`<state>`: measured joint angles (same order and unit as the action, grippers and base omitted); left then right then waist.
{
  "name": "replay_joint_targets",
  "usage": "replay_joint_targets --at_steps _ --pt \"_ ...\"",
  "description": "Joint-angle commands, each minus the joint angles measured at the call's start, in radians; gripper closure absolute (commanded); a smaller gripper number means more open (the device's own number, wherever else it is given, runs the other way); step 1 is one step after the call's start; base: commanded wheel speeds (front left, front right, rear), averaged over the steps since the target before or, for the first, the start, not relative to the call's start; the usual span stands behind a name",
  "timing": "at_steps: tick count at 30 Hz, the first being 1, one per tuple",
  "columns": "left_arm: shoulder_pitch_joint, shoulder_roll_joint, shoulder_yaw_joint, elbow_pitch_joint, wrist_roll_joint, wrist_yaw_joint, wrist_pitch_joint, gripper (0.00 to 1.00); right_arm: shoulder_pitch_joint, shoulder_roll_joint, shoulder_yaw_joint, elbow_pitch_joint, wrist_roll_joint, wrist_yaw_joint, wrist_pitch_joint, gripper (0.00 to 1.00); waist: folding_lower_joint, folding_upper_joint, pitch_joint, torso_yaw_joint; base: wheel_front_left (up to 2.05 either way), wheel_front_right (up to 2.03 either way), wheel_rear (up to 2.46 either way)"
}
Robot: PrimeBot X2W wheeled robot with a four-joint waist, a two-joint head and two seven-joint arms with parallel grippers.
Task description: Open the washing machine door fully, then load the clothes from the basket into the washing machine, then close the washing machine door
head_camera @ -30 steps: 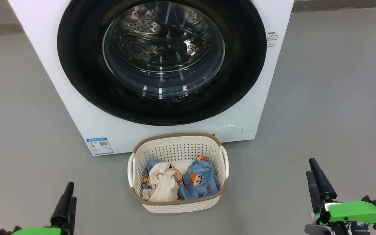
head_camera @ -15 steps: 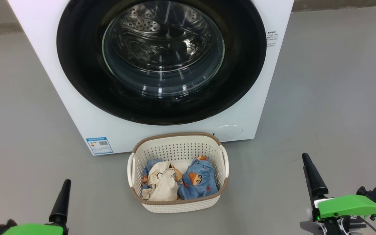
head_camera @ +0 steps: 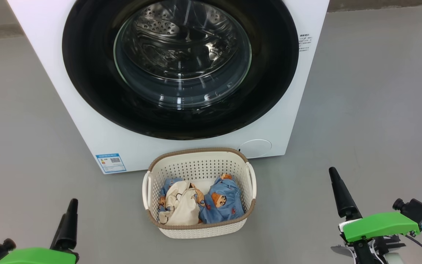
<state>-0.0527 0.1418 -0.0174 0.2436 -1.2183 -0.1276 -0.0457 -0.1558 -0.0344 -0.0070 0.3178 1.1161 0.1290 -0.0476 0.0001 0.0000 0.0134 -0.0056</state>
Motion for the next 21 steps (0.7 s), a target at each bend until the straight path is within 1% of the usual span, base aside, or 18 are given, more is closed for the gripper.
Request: replay_joint_targets --at_steps 1,21 --pt "-0.053 0.033 0.014 -0.028 0.034 -0.001 -0.014 0.00 -0.059 -0.008 0.021 -0.022 -0.035 0.001 -0.013 0.00 0.0000 0.0000 0.000 0.000 0.00 0.00 0.00" --pt "-0.063 0.064 0.011 -0.028 0.280 -0.002 -0.070 0.00 -0.096 -0.010 0.050 0.008 -0.299 0.001 -0.069 0.00 -0.0001 0.0000 0.005 -0.004 0.00 0.00 0.00"
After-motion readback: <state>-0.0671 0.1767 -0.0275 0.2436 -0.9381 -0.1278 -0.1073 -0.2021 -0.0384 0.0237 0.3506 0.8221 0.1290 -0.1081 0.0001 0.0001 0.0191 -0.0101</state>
